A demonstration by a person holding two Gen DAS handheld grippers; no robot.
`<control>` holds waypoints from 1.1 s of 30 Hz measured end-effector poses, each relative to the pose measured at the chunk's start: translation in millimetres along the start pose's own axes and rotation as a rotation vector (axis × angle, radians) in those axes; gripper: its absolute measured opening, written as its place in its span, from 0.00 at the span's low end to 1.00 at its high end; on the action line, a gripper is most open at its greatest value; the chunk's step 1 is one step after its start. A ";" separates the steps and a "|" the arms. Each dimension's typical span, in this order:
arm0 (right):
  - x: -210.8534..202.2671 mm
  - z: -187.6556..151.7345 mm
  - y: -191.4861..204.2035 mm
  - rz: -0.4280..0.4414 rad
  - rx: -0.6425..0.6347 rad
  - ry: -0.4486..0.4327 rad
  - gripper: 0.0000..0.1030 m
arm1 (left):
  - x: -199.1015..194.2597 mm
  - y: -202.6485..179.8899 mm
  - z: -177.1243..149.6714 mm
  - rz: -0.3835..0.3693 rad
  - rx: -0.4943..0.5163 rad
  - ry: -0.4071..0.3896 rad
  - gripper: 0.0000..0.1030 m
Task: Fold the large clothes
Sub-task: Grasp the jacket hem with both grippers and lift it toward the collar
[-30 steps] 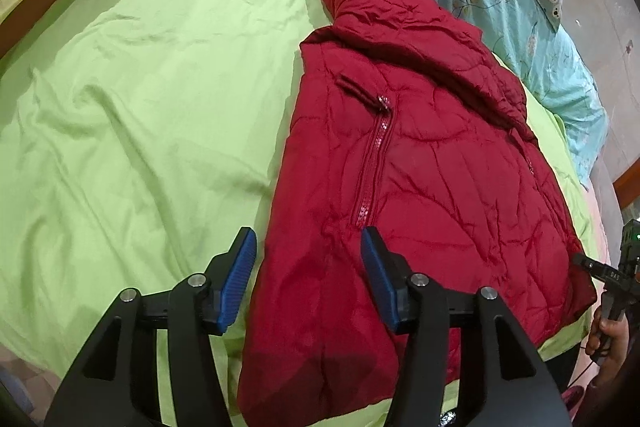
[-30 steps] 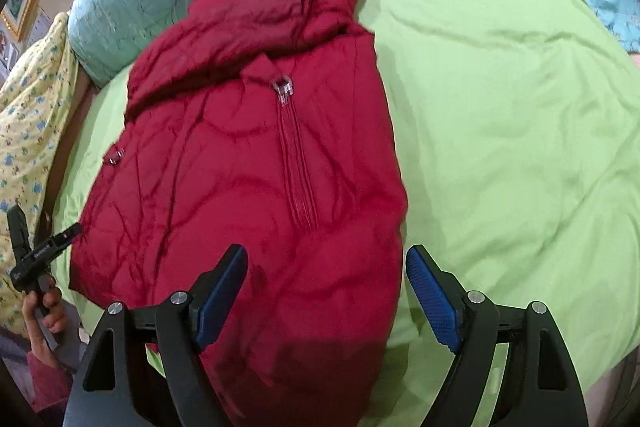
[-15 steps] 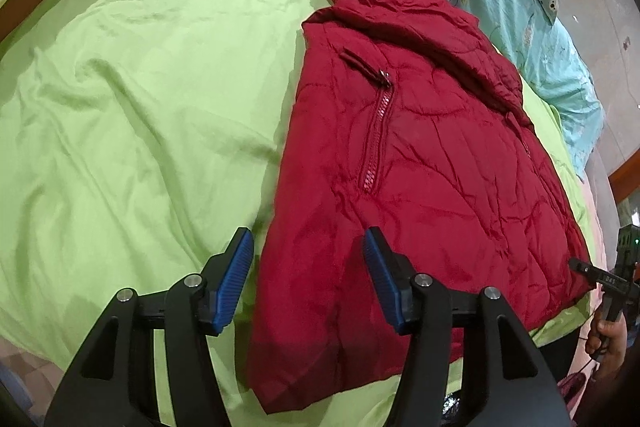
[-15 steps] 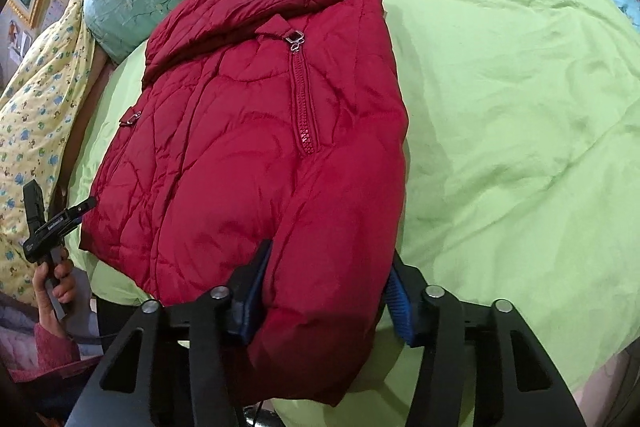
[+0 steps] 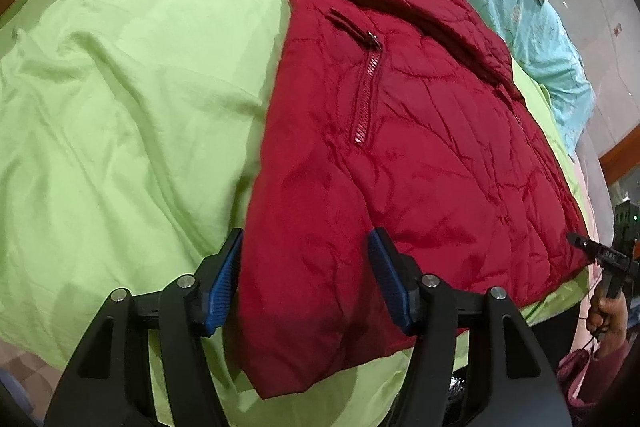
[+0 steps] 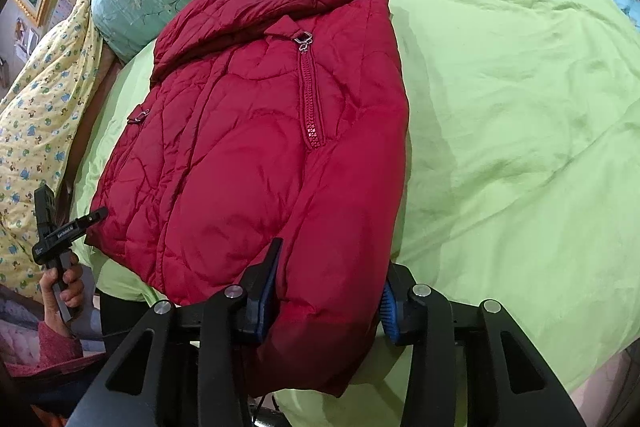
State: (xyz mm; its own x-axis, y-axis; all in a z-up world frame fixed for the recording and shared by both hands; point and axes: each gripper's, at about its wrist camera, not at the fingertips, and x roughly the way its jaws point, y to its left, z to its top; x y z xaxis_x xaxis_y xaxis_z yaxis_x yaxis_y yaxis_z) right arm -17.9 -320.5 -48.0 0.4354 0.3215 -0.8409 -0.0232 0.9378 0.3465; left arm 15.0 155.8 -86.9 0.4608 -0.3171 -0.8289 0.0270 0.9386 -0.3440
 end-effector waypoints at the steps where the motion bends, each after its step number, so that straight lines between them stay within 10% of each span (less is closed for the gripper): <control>1: 0.5 -0.2 0.3 -0.002 0.001 0.001 0.43 | 0.8 -0.8 -1.3 -0.002 0.002 0.004 0.60; 12: 9.9 -2.7 3.2 0.004 -0.001 0.006 0.54 | 3.5 -12.1 -13.8 -0.005 0.048 0.024 0.60; 20: -3.7 -7.2 3.7 0.086 -0.007 -0.043 0.34 | -8.5 -28.0 -19.5 -0.024 0.114 -0.015 0.22; 33: -31.5 -0.8 -5.4 0.227 0.002 -0.131 0.28 | -52.7 -34.8 -10.6 -0.166 0.107 -0.105 0.18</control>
State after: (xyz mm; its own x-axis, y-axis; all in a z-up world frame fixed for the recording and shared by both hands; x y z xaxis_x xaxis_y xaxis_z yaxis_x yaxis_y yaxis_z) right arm -32.2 -335.5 -23.7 0.5323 0.5034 -0.6806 -0.1318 0.8434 0.5208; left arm -19.7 138.4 -36.0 0.5319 -0.4574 -0.7127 0.2013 0.8857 -0.4183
